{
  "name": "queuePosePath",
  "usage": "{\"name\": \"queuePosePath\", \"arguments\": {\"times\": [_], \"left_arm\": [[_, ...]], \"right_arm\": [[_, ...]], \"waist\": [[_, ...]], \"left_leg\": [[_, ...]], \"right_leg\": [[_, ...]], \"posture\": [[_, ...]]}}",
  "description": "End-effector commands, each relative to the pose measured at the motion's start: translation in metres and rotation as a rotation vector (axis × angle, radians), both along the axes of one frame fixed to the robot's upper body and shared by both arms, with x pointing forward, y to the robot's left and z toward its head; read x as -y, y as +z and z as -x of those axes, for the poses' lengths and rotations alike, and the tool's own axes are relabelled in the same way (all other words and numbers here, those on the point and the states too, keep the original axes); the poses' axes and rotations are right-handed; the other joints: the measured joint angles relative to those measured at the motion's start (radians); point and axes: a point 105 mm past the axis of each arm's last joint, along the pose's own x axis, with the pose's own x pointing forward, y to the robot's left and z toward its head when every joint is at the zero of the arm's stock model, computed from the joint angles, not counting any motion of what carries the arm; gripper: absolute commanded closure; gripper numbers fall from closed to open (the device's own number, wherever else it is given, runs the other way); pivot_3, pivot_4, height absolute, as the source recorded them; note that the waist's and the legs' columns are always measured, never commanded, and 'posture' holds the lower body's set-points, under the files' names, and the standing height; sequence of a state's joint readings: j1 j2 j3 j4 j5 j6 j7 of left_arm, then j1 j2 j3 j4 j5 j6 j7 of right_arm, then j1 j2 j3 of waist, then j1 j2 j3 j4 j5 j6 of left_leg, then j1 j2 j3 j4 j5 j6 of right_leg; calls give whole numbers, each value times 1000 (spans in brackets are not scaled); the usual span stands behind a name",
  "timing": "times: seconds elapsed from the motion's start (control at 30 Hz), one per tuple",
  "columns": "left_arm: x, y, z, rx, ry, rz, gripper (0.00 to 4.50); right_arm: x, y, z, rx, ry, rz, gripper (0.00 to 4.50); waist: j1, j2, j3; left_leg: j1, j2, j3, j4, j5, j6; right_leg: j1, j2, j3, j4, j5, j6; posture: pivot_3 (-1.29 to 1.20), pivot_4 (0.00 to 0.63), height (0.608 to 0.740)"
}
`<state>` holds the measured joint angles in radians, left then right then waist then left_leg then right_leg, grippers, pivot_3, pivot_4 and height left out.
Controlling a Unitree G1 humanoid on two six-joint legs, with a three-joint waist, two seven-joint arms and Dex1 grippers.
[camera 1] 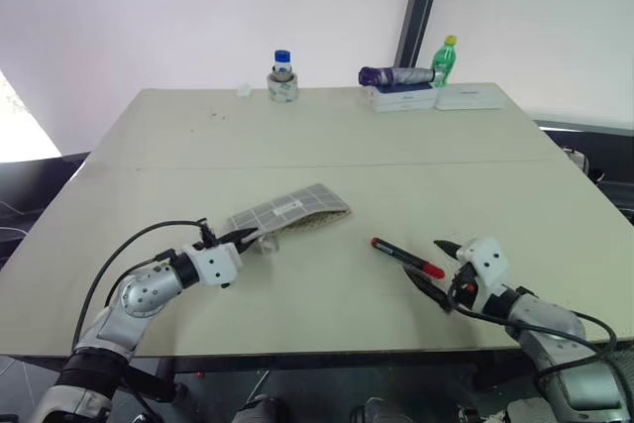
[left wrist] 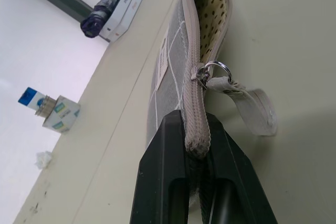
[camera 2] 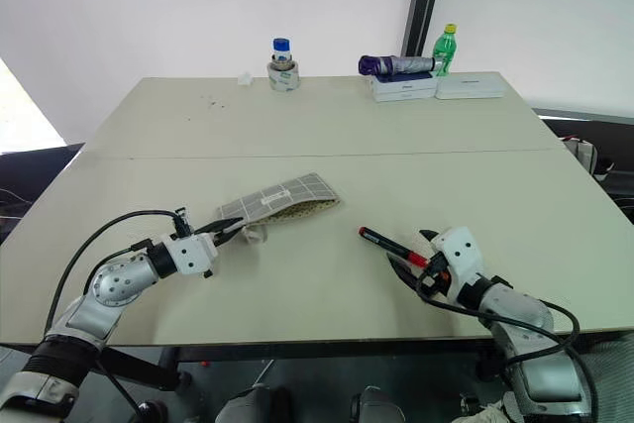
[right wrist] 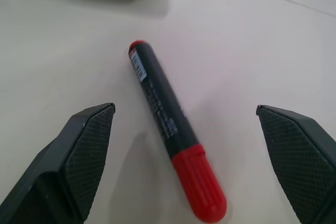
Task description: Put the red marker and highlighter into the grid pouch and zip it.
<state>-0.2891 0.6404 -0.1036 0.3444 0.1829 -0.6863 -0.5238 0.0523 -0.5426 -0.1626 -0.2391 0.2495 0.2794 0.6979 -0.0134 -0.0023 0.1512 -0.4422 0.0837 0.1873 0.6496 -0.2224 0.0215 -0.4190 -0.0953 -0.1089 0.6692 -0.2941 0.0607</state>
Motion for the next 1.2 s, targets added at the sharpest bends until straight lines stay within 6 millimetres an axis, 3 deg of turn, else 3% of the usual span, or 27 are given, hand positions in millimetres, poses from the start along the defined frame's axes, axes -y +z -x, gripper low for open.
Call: {"name": "queuePosePath", "arguments": {"times": [0.03, 0.13, 0.23, 0.3, 0.43, 0.47, 0.67, 0.73, 1.03, 1.2], "left_arm": [[1, 9, -1, 33, -14, 13, 4500], [2, 9, 0, 32, -13, 14, 4500], [1, 8, 2, 33, -9, 10, 4500], [0, 8, 3, 34, -4, 8, 4500], [-3, 9, 4, 38, 9, 6, 4500], [-3, 9, 4, 39, 11, 8, 4500], [1, 11, 3, 45, 11, 27, 4500], [5, 12, 3, 47, 1, 29, 4500], [25, 14, 11, 47, -99, 10, 4500], [34, 19, 13, 67, -142, -33, 4500]], "right_arm": [[4, 5, -4, 7, 13, 26, 16], [8, -2, -9, -55, 25, 49, 16], [7, -18, -6, -172, 71, 80, 852], [6, -24, -4, -213, 104, 94, 1849], [-10, -7, -8, -188, 194, 39, 3919], [-15, -2, -10, -173, 220, 34, 4164], [-62, 29, -10, -35, 451, 80, 4150], [-73, 34, -20, -2, 464, 124, 4150], [-104, 30, -59, 65, 508, 231, 4150], [-125, 42, -78, 159, 537, 295, 4150]], "waist": [[0, 0, 0], [0, 0, 0], [1, 0, 0], [0, 0, 0], [0, -1, -1], [0, -1, -1], [-1, -1, -1], [0, -1, -1], [-1, -1, 0], [-3, -1, 0]], "left_leg": [[0, 0, 0, 0, 0, 0], [0, 0, 0, 0, 0, 0], [0, 0, 0, 0, 0, 0], [0, 0, 0, 0, 0, 0], [0, 0, -1, 0, 0, 0], [0, 0, -1, 0, 0, 0], [0, 0, -1, 0, 0, 0], [0, 0, -1, 0, 0, 0], [-1, -1, 2, 1, 1, -2], [-1, 0, 2, 1, 3, -4]], "right_leg": [[0, 0, 0, 0, 0, 0], [0, 0, 0, 0, 0, 0], [0, 0, 0, 0, 0, 0], [0, 0, 0, 0, 0, 0], [1, 0, 0, 0, 0, 0], [1, 0, 0, 0, 0, 0], [0, 0, 0, 0, 0, 0], [0, 0, 0, 0, 0, 0], [0, 0, -1, 0, 0, 0], [-1, 0, -1, 0, 0, 0]], "posture": [[0, 150, 740], [0, 150, 740], [0, 150, 740], [0, 150, 740], [0, 150, 740], [0, 150, 740], [0, 150, 740], [0, 150, 740], [0, 150, 740], [0, 150, 740]]}}
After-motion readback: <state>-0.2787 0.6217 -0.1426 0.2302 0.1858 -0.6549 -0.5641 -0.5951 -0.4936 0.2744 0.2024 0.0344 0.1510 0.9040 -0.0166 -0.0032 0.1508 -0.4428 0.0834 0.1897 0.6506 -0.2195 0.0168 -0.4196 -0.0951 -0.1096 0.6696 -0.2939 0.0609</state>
